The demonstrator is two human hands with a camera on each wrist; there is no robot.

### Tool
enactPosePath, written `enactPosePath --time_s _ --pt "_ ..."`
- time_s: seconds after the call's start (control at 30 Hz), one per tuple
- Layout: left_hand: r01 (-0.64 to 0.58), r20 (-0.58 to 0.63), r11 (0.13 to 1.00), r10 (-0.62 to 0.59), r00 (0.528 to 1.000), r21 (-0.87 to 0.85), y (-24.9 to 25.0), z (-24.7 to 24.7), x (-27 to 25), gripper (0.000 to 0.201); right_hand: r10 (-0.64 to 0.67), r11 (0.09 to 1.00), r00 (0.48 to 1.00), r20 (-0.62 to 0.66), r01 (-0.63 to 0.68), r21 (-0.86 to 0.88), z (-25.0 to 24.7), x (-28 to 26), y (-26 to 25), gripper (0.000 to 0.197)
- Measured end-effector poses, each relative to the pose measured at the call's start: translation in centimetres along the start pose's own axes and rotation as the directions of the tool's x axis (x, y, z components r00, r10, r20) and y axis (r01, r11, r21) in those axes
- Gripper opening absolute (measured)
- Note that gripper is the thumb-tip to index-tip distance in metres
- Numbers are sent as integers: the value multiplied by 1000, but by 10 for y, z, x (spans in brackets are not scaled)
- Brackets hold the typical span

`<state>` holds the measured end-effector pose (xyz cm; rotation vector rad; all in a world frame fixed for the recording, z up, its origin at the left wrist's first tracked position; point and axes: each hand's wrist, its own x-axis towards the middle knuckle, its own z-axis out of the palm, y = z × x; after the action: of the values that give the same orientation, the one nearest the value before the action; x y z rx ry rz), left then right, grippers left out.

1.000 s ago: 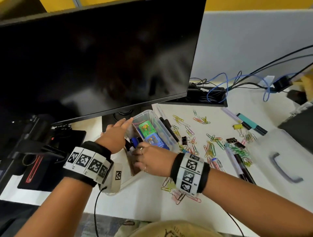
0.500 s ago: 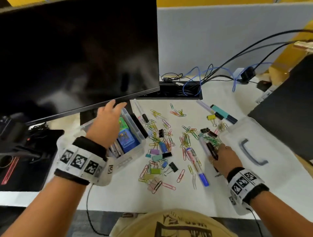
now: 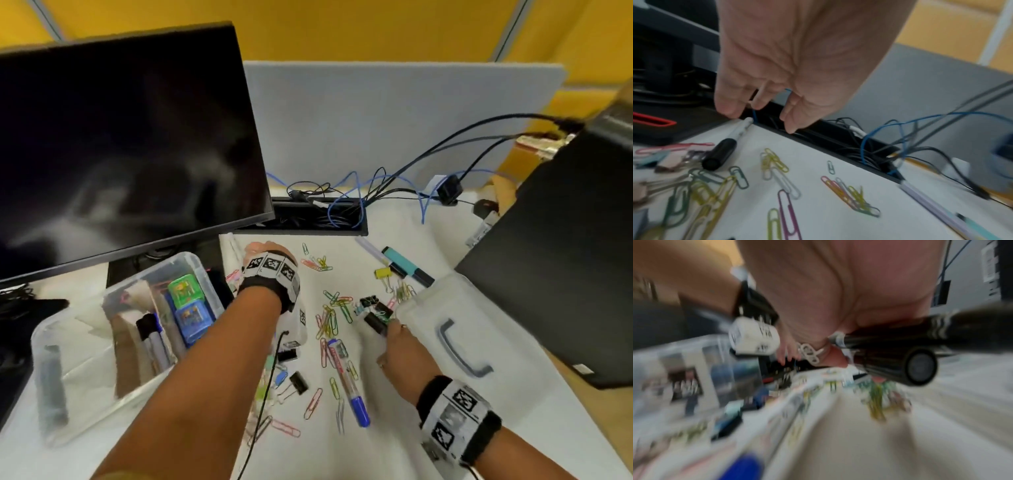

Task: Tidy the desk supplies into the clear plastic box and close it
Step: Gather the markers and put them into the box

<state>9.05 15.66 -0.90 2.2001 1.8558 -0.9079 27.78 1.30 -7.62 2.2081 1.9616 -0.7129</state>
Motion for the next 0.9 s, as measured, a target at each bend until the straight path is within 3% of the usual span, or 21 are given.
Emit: enactPosePath --time_s 0.1,0.2,0.3,0.4,0.47,0.6,0.67,0.8,0.9 --pt "71 15 997 -71 997 -25 -8 2 7 53 -19 979 998 -58 30 201 -42 12 7 23" --pt "109 41 989 -106 994 -95 -15 3 16 46 121 959 981 -149 -77 271 -72 47 19 10" --pt "163 91 962 -146 985 -217 -24 9 23 39 205 950 961 -184 -150 274 -82 90 31 18" --pt "222 130 942 -194 972 -254 -27 12 32 39 187 965 955 -231 -134 226 -82 126 35 24" --pt "249 126 924 -221 967 -289 -29 16 38 36 179 974 962 -207 -144 177 -81 147 34 27" --pt "219 145 945 -188 971 -241 -32 22 59 31 185 978 982 -35 -181 100 -72 170 30 33" --pt "217 115 951 -196 974 -221 -33 26 70 40 180 979 984 -11 -178 97 -70 173 28 38" --pt "285 173 914 -243 955 -288 -30 27 64 59 151 982 988 -17 -148 117 -71 172 19 43" --pt "254 199 900 -193 961 -354 -31 24 61 50 129 989 991 22 -130 69 -69 167 9 49"
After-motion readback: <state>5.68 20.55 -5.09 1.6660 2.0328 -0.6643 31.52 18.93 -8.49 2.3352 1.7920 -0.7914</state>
